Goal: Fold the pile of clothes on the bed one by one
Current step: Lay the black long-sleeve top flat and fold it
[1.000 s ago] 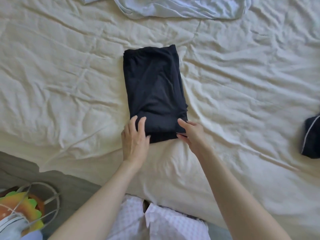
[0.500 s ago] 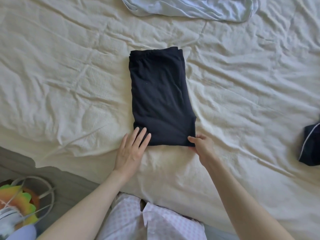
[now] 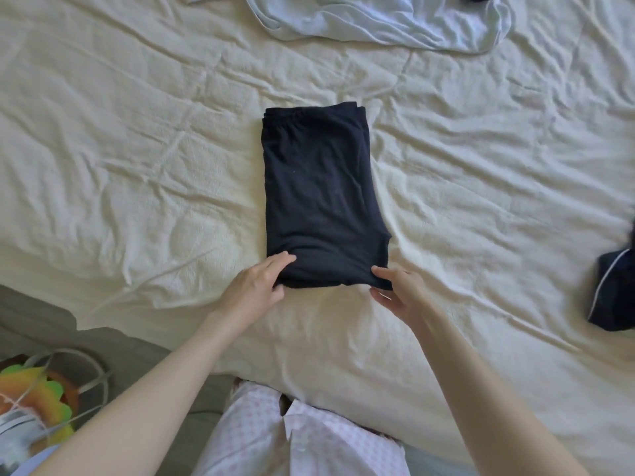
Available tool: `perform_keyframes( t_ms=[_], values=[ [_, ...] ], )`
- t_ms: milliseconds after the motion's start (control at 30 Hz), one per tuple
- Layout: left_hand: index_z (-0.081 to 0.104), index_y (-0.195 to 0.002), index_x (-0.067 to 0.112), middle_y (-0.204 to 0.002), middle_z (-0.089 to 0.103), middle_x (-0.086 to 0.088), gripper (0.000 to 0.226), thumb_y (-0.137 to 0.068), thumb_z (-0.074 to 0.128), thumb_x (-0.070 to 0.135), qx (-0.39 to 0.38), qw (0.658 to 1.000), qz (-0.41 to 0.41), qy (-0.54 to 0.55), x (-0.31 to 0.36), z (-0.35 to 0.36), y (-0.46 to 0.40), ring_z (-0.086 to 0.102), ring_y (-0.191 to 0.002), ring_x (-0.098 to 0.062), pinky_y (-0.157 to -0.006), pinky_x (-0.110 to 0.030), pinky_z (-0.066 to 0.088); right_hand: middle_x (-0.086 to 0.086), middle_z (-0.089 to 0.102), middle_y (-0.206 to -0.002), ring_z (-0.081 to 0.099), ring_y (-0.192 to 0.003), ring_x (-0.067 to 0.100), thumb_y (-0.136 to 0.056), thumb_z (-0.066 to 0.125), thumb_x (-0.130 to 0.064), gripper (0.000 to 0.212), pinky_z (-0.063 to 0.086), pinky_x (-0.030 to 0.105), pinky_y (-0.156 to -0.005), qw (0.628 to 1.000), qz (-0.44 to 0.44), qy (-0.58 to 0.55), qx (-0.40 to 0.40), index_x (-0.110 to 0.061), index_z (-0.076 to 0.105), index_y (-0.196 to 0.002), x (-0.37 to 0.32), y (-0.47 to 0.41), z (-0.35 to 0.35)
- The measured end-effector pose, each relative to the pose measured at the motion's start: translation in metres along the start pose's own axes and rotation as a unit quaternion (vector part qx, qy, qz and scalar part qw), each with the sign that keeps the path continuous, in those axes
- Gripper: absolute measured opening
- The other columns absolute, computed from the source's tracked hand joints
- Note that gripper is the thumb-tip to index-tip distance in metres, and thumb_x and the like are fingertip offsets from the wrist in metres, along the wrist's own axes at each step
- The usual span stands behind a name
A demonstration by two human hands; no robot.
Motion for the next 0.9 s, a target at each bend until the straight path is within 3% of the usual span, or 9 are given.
perform_keyframes(
  t_ms=[67, 200, 300, 400, 500, 600, 733, 833, 900],
  values=[
    [0.045, -0.129, 0.021, -0.105, 0.065, -0.005, 0.046, -0.086, 0.058, 0.013, -0.067, 0.998, -0.018, 0.008, -0.002, -0.001, 0.011, 0.062, -0.08, -0.019, -0.076, -0.03, 0.05, 0.008, 0.062, -0.078, 0.059, -0.065, 0.016, -0.085, 0.065, -0.004, 0.009, 0.048, 0.025, -0.058, 0.999, 0.024, 0.044, -0.003, -0.003, 0.058, -0.079, 0.009, 0.013, -0.01],
    [0.05, -0.11, 0.035, -0.108, 0.06, 0.015, 0.032, -0.081, 0.06, 0.024, -0.202, 0.975, -0.041, 0.081, -0.01, 0.008, 0.047, 0.053, -0.083, 0.006, -0.067, -0.01, 0.039, 0.009, 0.06, -0.059, 0.058, -0.049, 0.016, -0.08, 0.069, -0.001, 0.009, 0.046, 0.022, -0.046, 0.984, 0.118, 0.126, -0.037, 0.002, 0.061, -0.078, 0.037, 0.043, -0.035],
    [0.055, -0.112, 0.037, -0.102, 0.058, 0.022, 0.035, -0.082, 0.061, 0.021, -0.243, 0.952, -0.068, 0.176, -0.013, 0.011, 0.06, 0.054, -0.083, 0.013, -0.074, -0.009, 0.042, 0.01, 0.049, -0.059, 0.055, -0.045, 0.014, -0.079, 0.072, -0.001, 0.014, 0.044, 0.02, -0.044, 0.986, 0.109, 0.121, -0.03, 0.0, 0.06, -0.072, 0.042, 0.056, -0.043],
    [0.056, -0.11, 0.043, -0.108, 0.061, 0.016, 0.036, -0.085, 0.062, 0.017, -0.175, 0.944, -0.089, 0.265, -0.015, -0.008, 0.047, 0.06, -0.095, 0.002, -0.087, -0.019, 0.05, 0.008, 0.047, -0.06, 0.052, -0.046, 0.011, -0.082, 0.069, -0.004, 0.022, 0.042, 0.02, -0.046, 0.995, 0.016, 0.097, -0.007, -0.006, 0.052, -0.069, 0.016, 0.061, -0.029],
    [0.06, -0.103, 0.046, -0.094, 0.066, 0.007, 0.037, -0.088, 0.062, 0.013, -0.066, 0.935, -0.086, 0.338, -0.015, -0.04, 0.02, 0.064, -0.082, 0.001, -0.071, -0.011, 0.049, 0.007, 0.054, -0.06, 0.053, -0.046, 0.008, -0.084, 0.066, -0.004, 0.011, 0.042, 0.021, -0.05, 0.992, -0.079, 0.098, 0.015, -0.003, 0.056, -0.078, -0.027, 0.062, -0.006],
    [0.059, -0.098, 0.038, -0.107, 0.063, 0.007, 0.025, -0.089, 0.062, 0.015, 0.04, 0.918, -0.093, 0.382, -0.02, -0.068, -0.011, 0.063, -0.091, 0.004, -0.078, -0.012, 0.049, 0.006, 0.059, -0.063, 0.053, -0.044, 0.006, -0.087, 0.063, -0.008, 0.011, 0.047, 0.017, -0.05, 0.989, -0.114, 0.085, 0.03, -0.001, 0.061, -0.096, -0.067, 0.054, 0.017],
    [0.056, -0.102, 0.027, -0.111, 0.065, -0.001, 0.012, -0.091, 0.06, 0.027, 0.097, 0.912, -0.13, 0.378, -0.033, -0.076, -0.056, 0.064, -0.093, -0.01, -0.076, -0.023, 0.053, 0.002, 0.06, -0.052, 0.051, -0.041, 0.006, -0.091, 0.057, -0.007, 0.005, 0.047, 0.016, -0.05, 0.988, -0.126, 0.062, 0.062, -0.004, 0.061, -0.092, -0.108, 0.029, 0.048],
    [0.054, -0.116, 0.017, -0.12, 0.062, -0.006, 0.026, -0.094, 0.055, 0.03, 0.121, 0.909, -0.201, 0.344, -0.046, -0.066, -0.083, 0.06, -0.105, -0.016, -0.088, -0.036, 0.052, 0.005, 0.064, -0.081, 0.061, -0.066, 0.011, -0.092, 0.052, -0.011, 0.016, 0.055, 0.022, -0.063, 0.979, -0.164, 0.092, 0.081, -0.006, 0.06, -0.104, -0.118, 0.01, 0.066],
    [0.045, -0.131, 0.011, -0.133, 0.052, -0.008, 0.039, -0.097, 0.05, 0.028, 0.153, 0.926, -0.217, 0.268, -0.046, -0.063, -0.089, 0.053, -0.113, -0.017, -0.098, -0.029, 0.042, 0.004, 0.062, -0.104, 0.057, -0.087, 0.013, -0.094, 0.047, -0.019, 0.027, 0.048, 0.025, -0.076, 0.921, -0.273, 0.244, 0.132, -0.01, 0.057, -0.117, -0.116, 0.009, 0.076]
  ],
)
Point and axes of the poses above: each hand's wrist, its own y-axis away from the middle knuckle, its own z-axis out of the palm, x = y × z, the point moved 5 cm from there along -y, towards the middle knuckle
